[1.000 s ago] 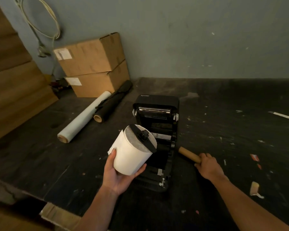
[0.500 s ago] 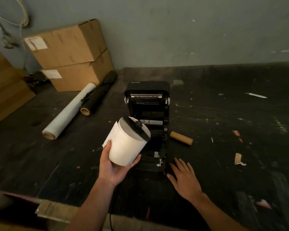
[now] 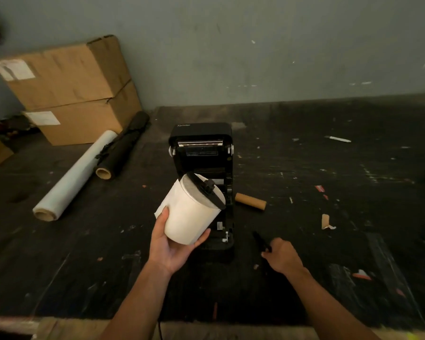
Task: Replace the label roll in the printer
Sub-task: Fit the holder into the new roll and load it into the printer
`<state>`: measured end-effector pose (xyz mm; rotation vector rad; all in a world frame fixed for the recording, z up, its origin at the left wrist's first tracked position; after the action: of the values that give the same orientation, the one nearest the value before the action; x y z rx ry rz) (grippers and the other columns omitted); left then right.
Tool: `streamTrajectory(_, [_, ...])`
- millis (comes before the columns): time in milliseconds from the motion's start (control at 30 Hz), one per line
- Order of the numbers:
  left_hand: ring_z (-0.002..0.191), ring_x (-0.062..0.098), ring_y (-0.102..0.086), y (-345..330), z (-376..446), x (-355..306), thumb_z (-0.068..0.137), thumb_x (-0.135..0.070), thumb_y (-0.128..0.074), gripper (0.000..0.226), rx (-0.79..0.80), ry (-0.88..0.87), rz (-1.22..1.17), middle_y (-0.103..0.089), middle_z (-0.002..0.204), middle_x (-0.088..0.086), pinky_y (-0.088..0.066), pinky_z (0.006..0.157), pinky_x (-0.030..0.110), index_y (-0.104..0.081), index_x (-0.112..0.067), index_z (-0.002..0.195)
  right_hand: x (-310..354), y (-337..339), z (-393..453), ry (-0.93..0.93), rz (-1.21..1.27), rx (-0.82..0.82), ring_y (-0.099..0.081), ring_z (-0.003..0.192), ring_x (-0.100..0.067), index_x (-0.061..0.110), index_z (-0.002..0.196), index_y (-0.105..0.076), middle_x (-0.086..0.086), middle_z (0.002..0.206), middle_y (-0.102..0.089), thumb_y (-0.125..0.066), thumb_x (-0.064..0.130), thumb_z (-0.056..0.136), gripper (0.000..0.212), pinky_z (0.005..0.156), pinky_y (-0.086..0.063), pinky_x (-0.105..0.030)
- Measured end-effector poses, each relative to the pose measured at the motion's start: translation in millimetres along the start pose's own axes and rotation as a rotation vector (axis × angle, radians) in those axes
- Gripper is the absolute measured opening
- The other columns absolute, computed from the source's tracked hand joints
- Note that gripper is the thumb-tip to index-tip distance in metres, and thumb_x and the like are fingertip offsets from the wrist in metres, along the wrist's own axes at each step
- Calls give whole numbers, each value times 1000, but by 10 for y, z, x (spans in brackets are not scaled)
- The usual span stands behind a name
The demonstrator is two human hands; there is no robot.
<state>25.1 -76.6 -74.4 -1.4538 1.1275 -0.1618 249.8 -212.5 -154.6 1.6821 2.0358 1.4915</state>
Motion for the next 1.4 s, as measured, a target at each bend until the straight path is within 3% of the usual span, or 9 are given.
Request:
streamTrajectory(100, [107, 42, -64, -61, -1, -3, 53, -38, -91, 52, 71, 13, 42, -70, 114, 15, -50, 82, 62, -74, -31, 103, 41, 121, -128, 116, 328, -25, -61, 87, -11, 19, 92, -62, -3, 100, -65, -65, 24, 85, 9, 74, -51, -28])
streamTrajectory(233, [106, 44, -64, -175, 1, 51, 50, -35, -93, 60, 100, 64, 23, -70, 114, 18, -50, 82, 61, -73, -29, 106, 384, 503, -460, 347, 746, -114, -67, 86, -6, 26, 107, -58, 6, 92, -70, -70, 22, 80, 30, 67, -51, -19])
streamTrajectory(400, [103, 46, -64, -412, -17, 203, 49, -38, -92, 57, 142, 144, 48, -69, 113, 22, -51, 79, 61, -76, -27, 102, 833, 665, -696, 510, 672, -40, -64, 94, -9, 24, 111, -62, 5, 99, -70, -50, 18, 94, 22, 79, -50, -25])
streamTrajectory(567, [97, 45, -67, -491, -33, 378, 69, -45, -72, 37, 174, 204, 8, -71, 106, 24, -53, 78, 60, -77, -22, 97, 875, 709, -741, 507, 556, -160, -63, 93, -5, 21, 104, -64, 7, 100, -68, -60, 10, 87, 21, 82, -52, -27])
streamTrajectory(733, [94, 45, -68, -532, -74, 479, 61, -45, -78, 48, 210, 239, 11, -70, 106, 25, -53, 77, 57, -76, -20, 101, 812, 701, -857, 567, 365, -337, -63, 78, 4, 34, 80, -61, 12, 81, -66, -63, 12, 85, 23, 59, -48, -12])
streamTrajectory(900, [94, 46, -67, -533, -72, 508, 60, -43, -79, 63, 224, 272, 2, -70, 108, 26, -53, 76, 57, -64, -22, 117, 690, 764, -976, 575, 350, -196, -64, 84, -1, 34, 91, -63, 8, 90, -68, -58, 12, 88, 23, 71, -54, -23])
streamTrajectory(1067, [100, 45, -66, -590, -62, 369, 47, -33, -93, 55, 317, 227, 59, -70, 111, 21, -52, 79, 59, -76, -25, 98, 610, 1211, -1345, 577, 856, -322, -57, 107, -7, 40, 131, -42, 10, 128, -52, -56, 63, 76, 61, 81, -54, -33])
streamTrajectory(1233, [105, 38, -66, -703, -43, 361, 57, -39, -88, 57, 379, 198, 180, -68, 117, 19, -53, 82, 55, -71, -27, 111, 988, 1106, -1570, 688, 327, -333, -31, 127, -6, 44, 142, -14, 13, 148, -26, -53, 84, 54, 104, 91, -39, -24])
streamTrajectory(1400, [105, 36, -67, -781, -12, 345, 71, -36, -78, 52, 270, 192, 311, -69, 115, 17, -55, 83, 54, -63, -24, 119, 976, 893, -1444, 630, 651, -359, -52, 102, -2, 60, 115, -33, 25, 117, -44, -62, 73, 55, 68, 68, -50, -16])
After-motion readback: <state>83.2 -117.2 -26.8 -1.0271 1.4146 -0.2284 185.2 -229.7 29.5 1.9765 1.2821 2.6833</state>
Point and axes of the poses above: each hand's wrist, its own z-axis towards the middle knuckle, its own y-axis out of the back of the hand, x = y × z, the point moved 3 cm from there along z, towards the middle knuckle
